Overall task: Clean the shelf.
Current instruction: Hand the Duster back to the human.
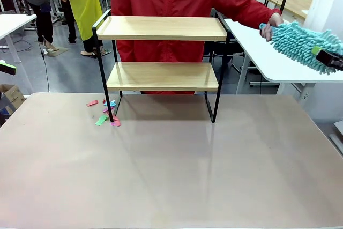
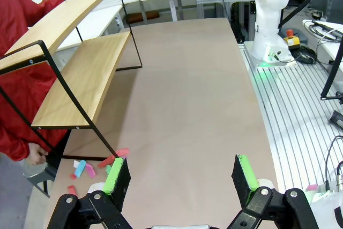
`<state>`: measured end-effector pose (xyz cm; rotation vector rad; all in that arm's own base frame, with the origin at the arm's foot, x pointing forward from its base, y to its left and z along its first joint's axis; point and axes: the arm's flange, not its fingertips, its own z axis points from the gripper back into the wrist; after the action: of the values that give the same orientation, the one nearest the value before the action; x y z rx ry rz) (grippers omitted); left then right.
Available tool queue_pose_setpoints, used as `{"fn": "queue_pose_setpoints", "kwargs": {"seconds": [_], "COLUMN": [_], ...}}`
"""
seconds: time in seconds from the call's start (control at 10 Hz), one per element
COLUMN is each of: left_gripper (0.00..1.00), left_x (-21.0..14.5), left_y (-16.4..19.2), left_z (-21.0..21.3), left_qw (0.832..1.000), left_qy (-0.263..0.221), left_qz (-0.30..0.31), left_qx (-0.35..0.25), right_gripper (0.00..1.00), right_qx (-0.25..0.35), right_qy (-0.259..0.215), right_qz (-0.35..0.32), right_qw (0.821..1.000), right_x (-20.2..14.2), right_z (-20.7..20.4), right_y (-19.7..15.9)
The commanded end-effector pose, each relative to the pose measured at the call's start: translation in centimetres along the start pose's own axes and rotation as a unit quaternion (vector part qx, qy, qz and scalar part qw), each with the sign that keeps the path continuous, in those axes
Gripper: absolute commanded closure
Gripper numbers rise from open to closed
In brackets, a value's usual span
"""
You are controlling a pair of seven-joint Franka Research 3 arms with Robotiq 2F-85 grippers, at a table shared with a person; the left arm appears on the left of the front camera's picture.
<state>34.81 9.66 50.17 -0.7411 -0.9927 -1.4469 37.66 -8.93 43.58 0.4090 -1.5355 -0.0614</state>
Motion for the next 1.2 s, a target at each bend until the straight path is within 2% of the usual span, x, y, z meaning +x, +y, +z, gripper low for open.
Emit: {"fn": "queue_pose_setpoints", "kwargs": {"seconds": [0.0,0.1,0.3,0.5,0.6,0.9,1.0,1.1], "left_gripper": [0.0,0.0,0.0,0.0,0.0,0.0,0.0,0.0], "left_x": [0.2,0.2,0.2,0.2,0.2,0.2,0.2,0.2], "left_y": [0.1,0.1,0.1,0.1,0.1,0.1,0.1,0.1], "left_z": [0.1,0.1,0.1,0.1,0.1,0.1,0.1,0.1], "left_qw": [1.0,1.0,1.0,1.0,1.0,1.0,1.0,1.0], "left_qy": [-0.013,-0.013,-0.013,-0.013,-0.013,-0.013,-0.013,-0.013], "left_qz": [-0.007,-0.007,-0.007,-0.007,-0.007,-0.007,-0.007,-0.007], "left_qx": [0.003,0.003,0.003,0.003,0.003,0.003,0.003,0.003], "right_gripper": [0.04,0.0,0.0,0.0,0.0,0.0,0.0,0.0], "right_qx": [0.015,0.033,0.059,0.077,0.09,0.089,0.088,0.086], "right_qy": [0.017,0.012,-0.016,-0.067,-0.095,-0.17,-0.188,-0.191], "right_qz": [0.003,-0.001,-0.017,-0.052,-0.09,-0.207,-0.235,-0.243], "right_qw": [1.0,0.999,0.998,0.993,0.987,0.959,0.95,0.947], "right_x": [1.0,2.2,5.5,10.2,13.2,19.6,20.7,20.9], "right_z": [1.4,2.4,4.2,6.5,7.9,10.7,11.5,11.8], "right_y": [1.0,1.7,3.3,4.2,3.9,-0.3,-2.0,-2.9]}}
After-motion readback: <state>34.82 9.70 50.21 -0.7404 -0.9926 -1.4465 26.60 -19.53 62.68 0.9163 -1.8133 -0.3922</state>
